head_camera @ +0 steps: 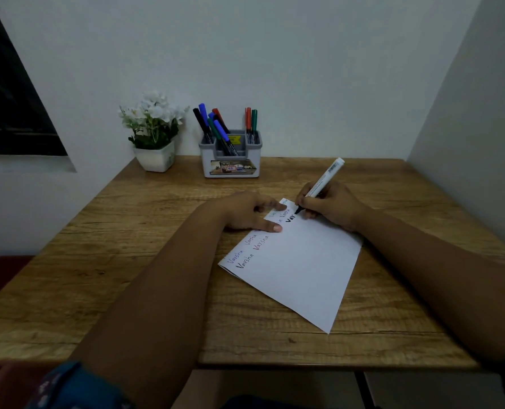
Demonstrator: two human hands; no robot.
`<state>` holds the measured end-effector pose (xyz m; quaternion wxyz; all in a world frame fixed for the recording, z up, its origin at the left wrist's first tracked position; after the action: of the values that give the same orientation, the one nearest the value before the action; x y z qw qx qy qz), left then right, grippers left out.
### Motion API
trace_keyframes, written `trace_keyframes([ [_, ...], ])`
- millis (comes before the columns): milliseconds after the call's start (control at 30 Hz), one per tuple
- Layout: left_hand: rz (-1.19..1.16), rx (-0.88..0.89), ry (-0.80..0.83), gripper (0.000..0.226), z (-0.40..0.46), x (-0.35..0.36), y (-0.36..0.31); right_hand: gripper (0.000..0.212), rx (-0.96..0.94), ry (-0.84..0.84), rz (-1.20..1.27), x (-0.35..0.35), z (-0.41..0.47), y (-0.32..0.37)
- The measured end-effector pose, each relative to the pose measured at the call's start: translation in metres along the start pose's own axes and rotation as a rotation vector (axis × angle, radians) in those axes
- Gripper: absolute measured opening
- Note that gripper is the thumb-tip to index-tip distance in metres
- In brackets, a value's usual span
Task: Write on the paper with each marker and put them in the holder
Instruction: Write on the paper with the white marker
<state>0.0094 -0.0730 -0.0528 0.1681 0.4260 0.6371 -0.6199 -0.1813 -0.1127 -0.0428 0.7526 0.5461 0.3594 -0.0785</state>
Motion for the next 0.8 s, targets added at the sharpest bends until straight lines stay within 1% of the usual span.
trace_keyframes([
  [133,0.005,0.002,0.002,0.067,-0.0010,0.0000,-0.0009,0.008,0.000,-0.003,-0.014,-0.0005,0.0006,-0.0005],
  [267,0.006,0.017,-0.002,0.066,-0.0021,-0.0003,-0.0026,0.006,-0.006,-0.043,0.047,-0.0024,0.0011,-0.0011],
  [400,0.017,0.013,0.001,0.067,-0.0022,-0.0003,-0.0024,0.008,0.000,-0.026,0.057,0.0002,0.0005,0.0000],
  [500,0.026,0.007,0.001,0.067,-0.0026,-0.0006,-0.0031,0.007,0.009,-0.024,-0.020,0.0002,0.0010,-0.0006],
  [600,0.021,0.015,0.002,0.066,-0.0036,-0.0006,-0.0049,0.008,0.018,-0.061,-0.081,-0.0030,0.0022,-0.0027],
  [733,0.003,0.011,0.009,0.066,-0.0045,0.0000,-0.0054,0.009,0.002,-0.056,-0.082,-0.0024,0.0033,-0.0025],
  [800,-0.005,0.012,0.009,0.066,-0.0044,-0.0001,-0.0058,0.008,0.010,-0.083,-0.102,-0.0030,0.0048,-0.0042],
])
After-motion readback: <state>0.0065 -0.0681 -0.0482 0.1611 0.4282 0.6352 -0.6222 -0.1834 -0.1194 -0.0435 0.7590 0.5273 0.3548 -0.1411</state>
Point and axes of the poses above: each hand's wrist, its own z-axis towards the middle knuckle, its own x-axis out of the palm, y = z × x, the point moved 5 cm from there along z, towards the middle knuckle, and after that the axes turned 14 degrees about -z, right-handed, at the moved point
